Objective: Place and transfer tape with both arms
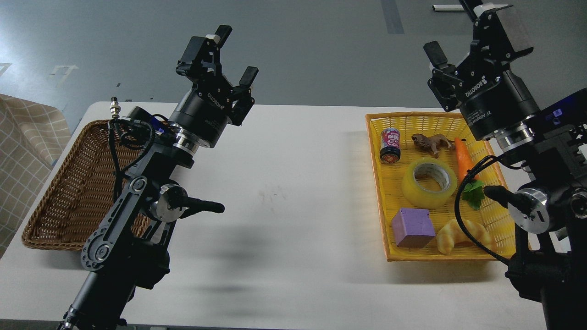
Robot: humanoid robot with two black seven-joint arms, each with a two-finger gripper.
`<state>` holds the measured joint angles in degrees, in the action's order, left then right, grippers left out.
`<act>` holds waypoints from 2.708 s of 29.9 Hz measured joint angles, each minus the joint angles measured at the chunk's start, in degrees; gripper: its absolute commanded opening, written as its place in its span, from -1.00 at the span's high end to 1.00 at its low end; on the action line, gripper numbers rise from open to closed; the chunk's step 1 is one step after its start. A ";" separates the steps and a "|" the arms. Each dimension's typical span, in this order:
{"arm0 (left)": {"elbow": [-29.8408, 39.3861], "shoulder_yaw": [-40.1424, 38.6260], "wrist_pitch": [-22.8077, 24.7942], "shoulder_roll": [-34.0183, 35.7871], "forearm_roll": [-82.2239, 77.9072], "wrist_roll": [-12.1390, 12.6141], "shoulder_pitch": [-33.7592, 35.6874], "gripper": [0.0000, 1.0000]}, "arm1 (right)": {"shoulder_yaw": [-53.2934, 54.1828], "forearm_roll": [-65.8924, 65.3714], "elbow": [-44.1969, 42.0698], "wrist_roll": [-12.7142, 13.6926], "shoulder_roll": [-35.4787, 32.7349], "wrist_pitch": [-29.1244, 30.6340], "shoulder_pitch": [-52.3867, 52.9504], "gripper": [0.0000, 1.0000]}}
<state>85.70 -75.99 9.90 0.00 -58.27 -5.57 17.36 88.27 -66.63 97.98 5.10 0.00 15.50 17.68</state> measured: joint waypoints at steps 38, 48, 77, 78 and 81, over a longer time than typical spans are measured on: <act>2.99 -0.30 -2.07 0.00 -0.59 -0.06 1.49 -0.96 | 4.55 3.01 1.13 -5.74 0.00 8.29 -1.67 -1.00; 3.83 0.22 -0.18 0.00 0.49 0.73 0.62 -0.96 | 4.31 2.61 -1.16 -5.63 0.00 7.74 -1.45 -1.00; 3.72 0.31 1.36 0.00 3.78 2.31 -0.57 -0.96 | -0.76 -21.66 -3.99 5.70 -16.22 7.74 0.68 -0.99; 3.70 0.31 1.35 0.00 3.78 2.31 -0.57 -0.96 | -1.10 -23.09 -4.03 6.09 -16.61 7.83 0.57 -0.99; 3.69 0.31 1.34 0.00 3.78 2.31 -0.58 -0.96 | -2.45 -29.88 -4.31 6.34 -19.61 8.28 0.28 -0.98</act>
<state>89.38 -75.68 11.24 0.00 -54.49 -3.25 16.79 85.81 -96.51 93.67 11.44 -19.61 23.78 17.96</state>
